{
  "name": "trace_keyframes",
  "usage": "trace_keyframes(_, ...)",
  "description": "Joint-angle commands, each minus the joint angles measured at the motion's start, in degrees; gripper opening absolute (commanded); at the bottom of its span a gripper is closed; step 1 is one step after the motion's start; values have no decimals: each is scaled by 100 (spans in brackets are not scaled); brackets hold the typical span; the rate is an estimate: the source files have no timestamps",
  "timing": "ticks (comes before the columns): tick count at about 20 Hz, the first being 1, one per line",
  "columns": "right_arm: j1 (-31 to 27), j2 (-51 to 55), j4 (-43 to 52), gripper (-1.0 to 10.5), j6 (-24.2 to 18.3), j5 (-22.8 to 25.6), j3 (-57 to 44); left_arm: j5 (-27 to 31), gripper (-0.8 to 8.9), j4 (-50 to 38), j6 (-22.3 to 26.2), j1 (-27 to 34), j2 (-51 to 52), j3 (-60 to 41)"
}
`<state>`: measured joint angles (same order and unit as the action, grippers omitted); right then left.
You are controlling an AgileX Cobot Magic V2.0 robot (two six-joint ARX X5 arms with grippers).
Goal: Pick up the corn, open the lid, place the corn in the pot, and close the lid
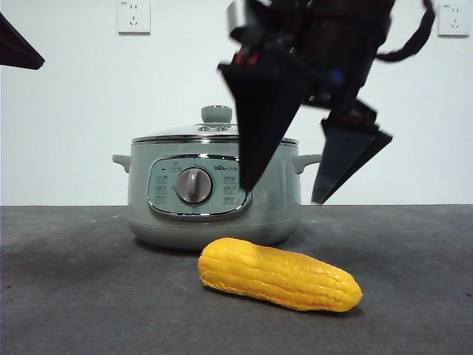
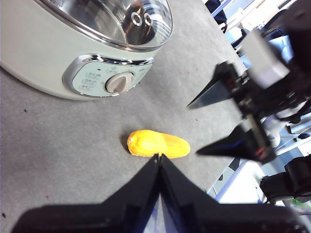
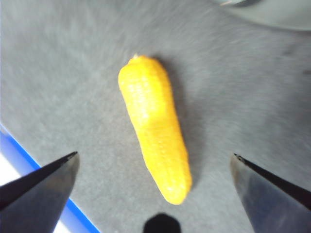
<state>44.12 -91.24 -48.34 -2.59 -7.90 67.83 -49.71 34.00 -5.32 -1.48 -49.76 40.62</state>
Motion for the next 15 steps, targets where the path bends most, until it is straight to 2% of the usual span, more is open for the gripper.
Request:
trace_keyframes(1, 168, -280, 48, 636, -197, 9, 28, -22, -4, 44, 109, -13, -13, 31)
trace_keyframes(5, 354, -647, 212, 634, -254, 138, 28, -20, -4, 70, 114, -13, -13, 31)
trace_keyframes(15, 354, -1075, 570, 617, -387, 280, 28, -15, -4, 118, 153, -13, -13, 31)
